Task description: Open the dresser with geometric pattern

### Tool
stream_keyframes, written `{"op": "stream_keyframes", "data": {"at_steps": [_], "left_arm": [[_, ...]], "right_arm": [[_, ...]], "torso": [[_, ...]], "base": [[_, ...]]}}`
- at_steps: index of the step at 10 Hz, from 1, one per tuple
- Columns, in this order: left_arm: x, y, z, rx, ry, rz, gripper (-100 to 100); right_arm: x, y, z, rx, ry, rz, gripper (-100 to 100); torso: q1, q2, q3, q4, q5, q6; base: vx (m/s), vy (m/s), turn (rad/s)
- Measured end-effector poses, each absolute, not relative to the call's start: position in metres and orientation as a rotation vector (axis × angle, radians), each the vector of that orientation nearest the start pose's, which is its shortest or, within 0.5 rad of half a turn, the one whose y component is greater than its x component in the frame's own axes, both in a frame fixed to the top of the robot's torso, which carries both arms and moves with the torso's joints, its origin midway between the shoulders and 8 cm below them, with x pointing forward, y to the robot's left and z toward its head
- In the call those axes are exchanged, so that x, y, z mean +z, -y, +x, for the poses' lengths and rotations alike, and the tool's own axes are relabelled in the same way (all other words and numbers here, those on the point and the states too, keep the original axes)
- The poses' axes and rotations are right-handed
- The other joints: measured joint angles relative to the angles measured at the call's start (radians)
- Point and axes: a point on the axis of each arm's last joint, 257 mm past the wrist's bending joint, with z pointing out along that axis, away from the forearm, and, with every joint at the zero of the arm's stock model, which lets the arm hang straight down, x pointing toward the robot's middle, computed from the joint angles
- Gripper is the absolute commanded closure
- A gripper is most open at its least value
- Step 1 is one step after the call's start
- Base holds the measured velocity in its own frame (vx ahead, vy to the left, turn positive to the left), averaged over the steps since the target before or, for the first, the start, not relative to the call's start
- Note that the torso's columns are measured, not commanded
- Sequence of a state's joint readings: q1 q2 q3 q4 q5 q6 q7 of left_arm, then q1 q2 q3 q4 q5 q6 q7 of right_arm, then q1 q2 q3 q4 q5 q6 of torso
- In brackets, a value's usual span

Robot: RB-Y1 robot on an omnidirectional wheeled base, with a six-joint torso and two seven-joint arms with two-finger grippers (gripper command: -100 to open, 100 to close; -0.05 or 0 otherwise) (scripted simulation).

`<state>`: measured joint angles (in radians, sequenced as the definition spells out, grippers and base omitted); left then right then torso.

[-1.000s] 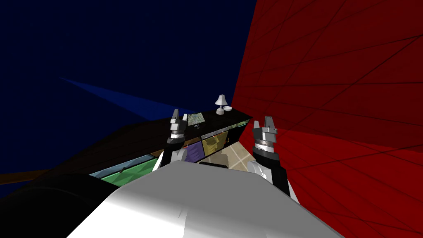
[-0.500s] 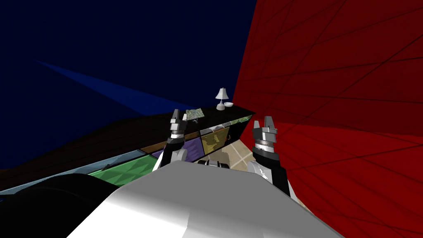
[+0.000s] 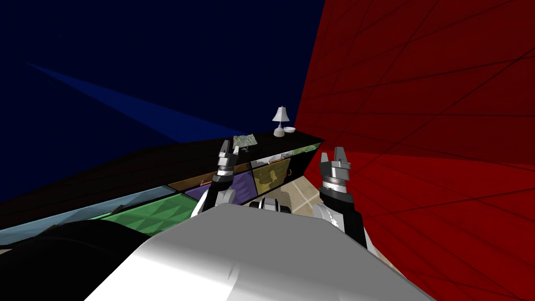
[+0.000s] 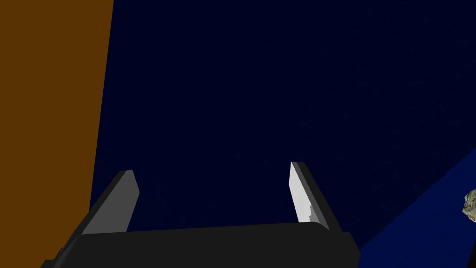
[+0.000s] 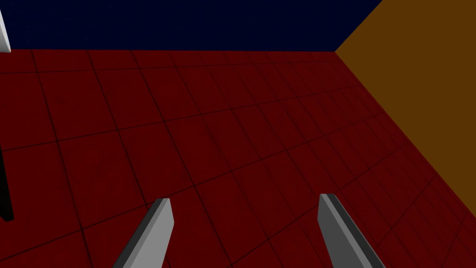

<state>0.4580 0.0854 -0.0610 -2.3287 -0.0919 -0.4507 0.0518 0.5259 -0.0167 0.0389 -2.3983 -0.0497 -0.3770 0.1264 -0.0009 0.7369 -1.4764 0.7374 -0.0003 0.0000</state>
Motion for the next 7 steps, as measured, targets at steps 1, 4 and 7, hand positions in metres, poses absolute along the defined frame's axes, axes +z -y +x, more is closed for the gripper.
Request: {"op": "stream_keyframes", "data": {"at_steps": [1, 4, 7], "left_arm": [[0.041, -0.233, 0.351, -1.378, -0.715, -0.532, -100], [0.020, -0.235, 0.357, -1.392, -0.742, -0.533, -100], [-0.002, -0.245, 0.364, -1.406, -0.750, -0.556, -100]], "right_arm": [[0.045, 0.271, 0.340, 1.245, -0.652, 0.654, 0], [0.045, 0.271, 0.340, 1.245, -0.652, 0.654, 0], [0.045, 0.271, 0.340, 1.245, -0.652, 0.655, 0]], "torso": [[0.000, 0.001, 0.000, 0.001, 0.000, 0.000], [0.001, 0.001, 0.000, 0.001, 0.000, 0.000], [-0.001, 0.000, 0.000, 0.000, 0.000, 0.000]], "base": [[0.037, -0.083, 0.033], [0.038, -0.086, 0.040], [0.058, -0.117, 0.047]]}}
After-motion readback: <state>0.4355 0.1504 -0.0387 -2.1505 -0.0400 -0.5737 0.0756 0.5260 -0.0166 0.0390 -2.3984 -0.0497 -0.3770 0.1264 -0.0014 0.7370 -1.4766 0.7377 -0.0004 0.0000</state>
